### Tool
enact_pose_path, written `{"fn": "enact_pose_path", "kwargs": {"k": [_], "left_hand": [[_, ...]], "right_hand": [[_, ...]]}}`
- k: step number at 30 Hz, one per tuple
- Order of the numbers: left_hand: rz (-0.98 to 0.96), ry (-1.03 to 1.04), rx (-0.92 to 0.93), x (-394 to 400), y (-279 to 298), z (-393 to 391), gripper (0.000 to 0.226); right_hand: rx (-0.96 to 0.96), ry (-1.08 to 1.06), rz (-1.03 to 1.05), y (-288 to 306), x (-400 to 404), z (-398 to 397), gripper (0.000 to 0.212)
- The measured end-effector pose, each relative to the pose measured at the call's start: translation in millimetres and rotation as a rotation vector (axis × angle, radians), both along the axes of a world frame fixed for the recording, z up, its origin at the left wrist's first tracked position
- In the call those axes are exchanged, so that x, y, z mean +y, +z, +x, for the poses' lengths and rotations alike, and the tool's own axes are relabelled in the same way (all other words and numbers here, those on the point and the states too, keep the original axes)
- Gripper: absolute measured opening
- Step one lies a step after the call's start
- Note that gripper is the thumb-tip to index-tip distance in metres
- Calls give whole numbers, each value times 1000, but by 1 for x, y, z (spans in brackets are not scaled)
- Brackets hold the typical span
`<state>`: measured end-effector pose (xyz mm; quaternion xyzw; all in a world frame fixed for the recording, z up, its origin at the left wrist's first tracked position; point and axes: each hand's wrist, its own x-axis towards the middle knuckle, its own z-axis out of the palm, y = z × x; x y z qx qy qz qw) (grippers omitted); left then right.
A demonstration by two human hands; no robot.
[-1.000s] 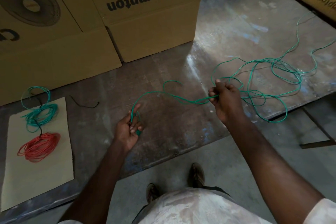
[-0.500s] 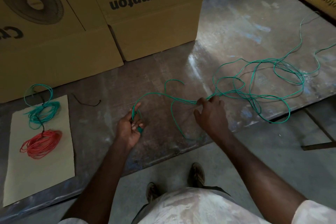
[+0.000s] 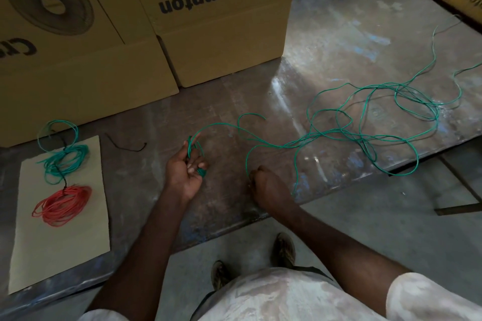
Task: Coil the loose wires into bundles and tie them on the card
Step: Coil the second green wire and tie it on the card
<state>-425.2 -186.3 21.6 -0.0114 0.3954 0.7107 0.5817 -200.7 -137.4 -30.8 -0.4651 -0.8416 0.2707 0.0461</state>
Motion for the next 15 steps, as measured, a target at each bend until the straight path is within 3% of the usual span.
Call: {"fn": "enact_pose_path", "kwargs": {"k": [3,9,15], "left_hand": [[13,47,2,1,0,-12,40],[-29,133,-14,-7,-16,-31,46],[-76,188,-7,-12,-26,-30,40]], "right_hand": [[76,86,-59,12,3,1,8],[501,192,-300,46,17,25,8],[455,198,-401,51,22,51,8]]}}
